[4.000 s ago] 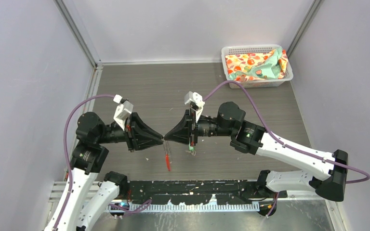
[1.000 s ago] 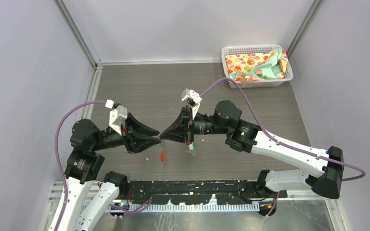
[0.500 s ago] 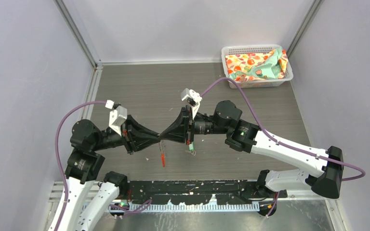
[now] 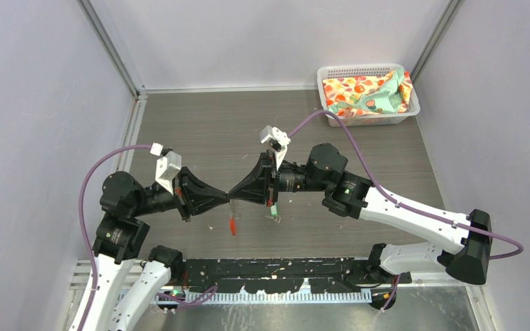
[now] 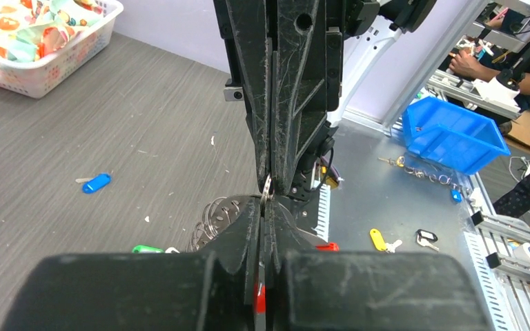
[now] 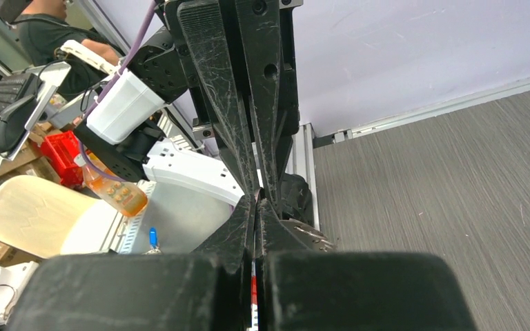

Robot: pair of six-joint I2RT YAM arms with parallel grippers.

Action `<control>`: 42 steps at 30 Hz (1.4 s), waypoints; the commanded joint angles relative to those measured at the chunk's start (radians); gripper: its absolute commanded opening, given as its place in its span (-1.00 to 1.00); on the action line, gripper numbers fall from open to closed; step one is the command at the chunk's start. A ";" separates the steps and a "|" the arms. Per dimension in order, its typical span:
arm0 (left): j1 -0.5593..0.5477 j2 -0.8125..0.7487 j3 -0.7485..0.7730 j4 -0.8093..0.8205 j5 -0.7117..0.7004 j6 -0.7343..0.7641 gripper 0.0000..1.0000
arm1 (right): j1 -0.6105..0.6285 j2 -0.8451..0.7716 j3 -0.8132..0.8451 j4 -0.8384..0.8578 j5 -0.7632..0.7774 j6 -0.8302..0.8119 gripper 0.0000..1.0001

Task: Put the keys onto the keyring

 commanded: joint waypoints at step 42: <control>0.001 -0.034 -0.011 -0.024 -0.044 0.059 -0.99 | -0.113 0.052 -0.318 -0.511 0.471 -0.103 0.49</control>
